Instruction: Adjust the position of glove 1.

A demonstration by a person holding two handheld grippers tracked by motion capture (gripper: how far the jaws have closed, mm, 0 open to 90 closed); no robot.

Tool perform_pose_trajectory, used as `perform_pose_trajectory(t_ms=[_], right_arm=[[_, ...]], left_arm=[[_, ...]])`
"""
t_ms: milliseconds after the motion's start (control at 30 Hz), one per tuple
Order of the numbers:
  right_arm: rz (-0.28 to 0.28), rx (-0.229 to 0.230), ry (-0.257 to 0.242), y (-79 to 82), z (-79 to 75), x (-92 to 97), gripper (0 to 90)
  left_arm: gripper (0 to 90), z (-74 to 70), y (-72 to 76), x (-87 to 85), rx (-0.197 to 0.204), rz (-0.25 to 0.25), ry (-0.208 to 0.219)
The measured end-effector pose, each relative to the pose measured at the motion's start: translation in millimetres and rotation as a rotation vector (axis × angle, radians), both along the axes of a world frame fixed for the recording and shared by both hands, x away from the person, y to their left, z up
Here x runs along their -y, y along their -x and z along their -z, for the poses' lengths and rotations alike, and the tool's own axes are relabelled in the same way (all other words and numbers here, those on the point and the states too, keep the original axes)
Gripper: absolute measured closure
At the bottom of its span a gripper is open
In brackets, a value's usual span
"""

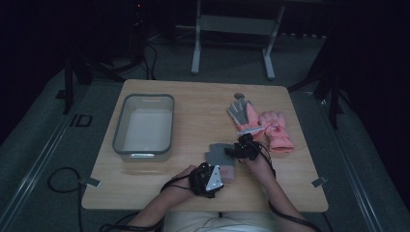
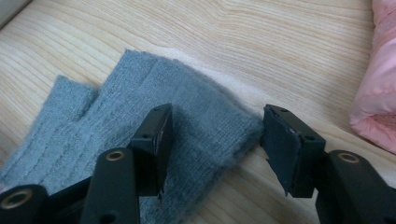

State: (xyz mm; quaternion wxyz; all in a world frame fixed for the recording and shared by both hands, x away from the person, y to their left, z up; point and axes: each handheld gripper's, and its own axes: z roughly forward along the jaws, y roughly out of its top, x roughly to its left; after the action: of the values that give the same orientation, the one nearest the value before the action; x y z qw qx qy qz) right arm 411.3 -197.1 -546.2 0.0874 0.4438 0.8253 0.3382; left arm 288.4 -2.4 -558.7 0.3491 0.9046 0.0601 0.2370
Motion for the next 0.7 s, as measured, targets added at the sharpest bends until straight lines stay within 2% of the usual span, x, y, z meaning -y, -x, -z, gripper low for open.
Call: perform_pose_trajectory(t_ms=[67, 100, 133, 200, 267, 300, 367, 500, 633, 700], right_arm=[[-0.012, -0.015, -0.008, 0.2, -0.8, -1.1, 52.5], [-0.013, -0.020, -0.008, 0.3, -1.0, -1.8, 53.7], [-0.019, -0.029, -0.011, 0.3, -1.4, -2.5, 59.1], [-0.024, -0.051, -0.018, -0.5, -2.3, -3.8, 63.7], [-0.037, -0.079, -0.036, -0.9, -4.0, -5.0, 73.7], [-0.043, -0.073, -0.024, 0.1, -5.1, -6.7, 75.0], [-0.066, -0.059, -0.008, 3.0, -9.0, -9.7, 76.4], [-0.100, -0.043, -0.035, 7.6, -16.4, -11.5, 76.9], [-0.110, -0.047, -0.095, 9.0, -23.9, -9.6, 77.0], [-0.117, -0.042, -0.114, 9.7, -28.2, -10.4, 77.0]], left_arm=[[43.0, 0.1, 0.7, 0.9, 0.034, -0.007, -0.022], [46.4, 0.3, 1.3, 1.3, 0.055, -0.007, -0.037], [50.2, -0.1, 1.3, 1.3, 0.063, -0.007, -0.043], [58.7, -3.0, -1.4, -0.4, 0.031, -0.020, -0.014], [64.2, -6.2, -4.4, -2.3, 0.001, -0.026, -0.003], [65.6, -7.4, -5.3, -2.8, -0.008, -0.029, 0.000], [67.4, -9.7, -6.8, -4.2, -0.030, -0.038, 0.015], [68.6, -14.9, -10.9, -10.2, -0.092, -0.053, 0.045], [69.4, -17.9, -11.6, -15.5, -0.096, -0.056, 0.027], [69.6, -20.0, -12.2, -18.3, -0.108, -0.056, 0.032]])
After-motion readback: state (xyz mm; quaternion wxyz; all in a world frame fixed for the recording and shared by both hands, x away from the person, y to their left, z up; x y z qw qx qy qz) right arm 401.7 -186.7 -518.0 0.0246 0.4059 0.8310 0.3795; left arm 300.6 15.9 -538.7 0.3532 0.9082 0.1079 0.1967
